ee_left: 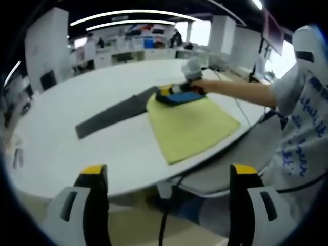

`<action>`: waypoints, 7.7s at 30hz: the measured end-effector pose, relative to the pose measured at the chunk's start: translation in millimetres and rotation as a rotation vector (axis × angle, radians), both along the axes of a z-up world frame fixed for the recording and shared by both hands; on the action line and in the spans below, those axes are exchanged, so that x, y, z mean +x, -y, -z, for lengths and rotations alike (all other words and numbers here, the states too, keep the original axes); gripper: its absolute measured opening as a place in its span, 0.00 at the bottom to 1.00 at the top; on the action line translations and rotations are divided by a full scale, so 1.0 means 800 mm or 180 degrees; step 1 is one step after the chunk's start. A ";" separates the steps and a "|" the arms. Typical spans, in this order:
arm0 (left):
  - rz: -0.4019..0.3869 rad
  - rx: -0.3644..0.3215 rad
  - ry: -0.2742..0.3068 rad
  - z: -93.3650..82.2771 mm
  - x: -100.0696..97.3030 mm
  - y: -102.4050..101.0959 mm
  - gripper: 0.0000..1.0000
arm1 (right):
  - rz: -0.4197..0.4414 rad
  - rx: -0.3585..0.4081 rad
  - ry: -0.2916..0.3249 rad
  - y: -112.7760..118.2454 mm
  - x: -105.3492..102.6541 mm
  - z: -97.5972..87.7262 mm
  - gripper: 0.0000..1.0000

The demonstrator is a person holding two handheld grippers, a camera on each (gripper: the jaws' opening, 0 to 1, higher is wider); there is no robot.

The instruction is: Fold the garment on the visible template until the final outline fits inside the template.

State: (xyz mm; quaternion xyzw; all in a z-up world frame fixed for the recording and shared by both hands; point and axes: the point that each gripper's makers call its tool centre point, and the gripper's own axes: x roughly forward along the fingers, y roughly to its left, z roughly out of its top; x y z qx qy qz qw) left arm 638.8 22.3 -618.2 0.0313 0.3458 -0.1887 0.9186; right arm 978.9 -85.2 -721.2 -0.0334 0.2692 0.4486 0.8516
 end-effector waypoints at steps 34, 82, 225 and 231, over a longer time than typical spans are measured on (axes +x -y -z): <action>-0.0021 0.0023 -0.0002 0.000 -0.004 0.000 0.94 | -0.0369 -0.0208 0.0161 -0.020 -0.026 0.022 0.30; 0.0015 0.0015 0.0101 -0.008 -0.001 0.011 0.93 | -0.0140 -0.0464 0.0327 0.057 -0.044 -0.016 1.00; 0.0050 -0.0004 0.0275 -0.015 -0.027 0.055 1.00 | 0.0092 -0.0364 0.0278 0.295 -0.330 -0.138 1.00; 0.0099 0.0056 0.0250 -0.020 -0.019 0.030 0.99 | 0.0118 -0.0399 0.0304 0.279 -0.323 -0.140 1.00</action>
